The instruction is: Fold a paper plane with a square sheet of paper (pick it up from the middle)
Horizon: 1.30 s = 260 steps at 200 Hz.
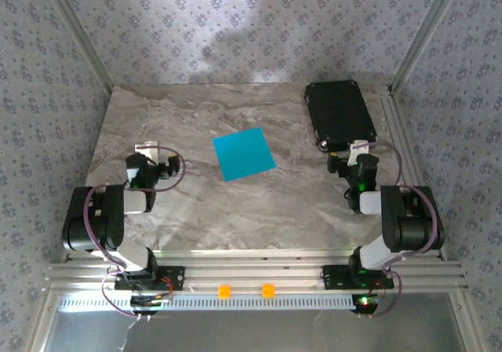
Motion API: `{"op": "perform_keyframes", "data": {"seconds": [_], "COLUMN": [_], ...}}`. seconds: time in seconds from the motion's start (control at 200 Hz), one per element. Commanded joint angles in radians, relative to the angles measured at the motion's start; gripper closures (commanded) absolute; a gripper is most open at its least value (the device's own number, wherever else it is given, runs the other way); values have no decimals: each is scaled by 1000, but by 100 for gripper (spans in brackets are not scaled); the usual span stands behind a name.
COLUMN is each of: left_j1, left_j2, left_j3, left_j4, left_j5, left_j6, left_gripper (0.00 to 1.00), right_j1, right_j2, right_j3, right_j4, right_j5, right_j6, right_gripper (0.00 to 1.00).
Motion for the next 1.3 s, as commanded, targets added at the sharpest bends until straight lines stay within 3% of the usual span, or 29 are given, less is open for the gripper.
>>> {"op": "perform_keyframes", "data": {"seconds": [0.0,1.294], "left_j1": [-1,12], "left_j2": [-4,-3], "left_j3": [16,18], "left_j4": [18,12], "left_j5": [18,28], "left_j6": [2,-8], "left_gripper": [0,0], "right_j1": [2,1], "right_j2": [7,7], "right_j3": [17,17], "right_j4": [13,13], "right_j5": [-2,-2], "right_j6": [-6,-6], "right_gripper": [1,1]}}
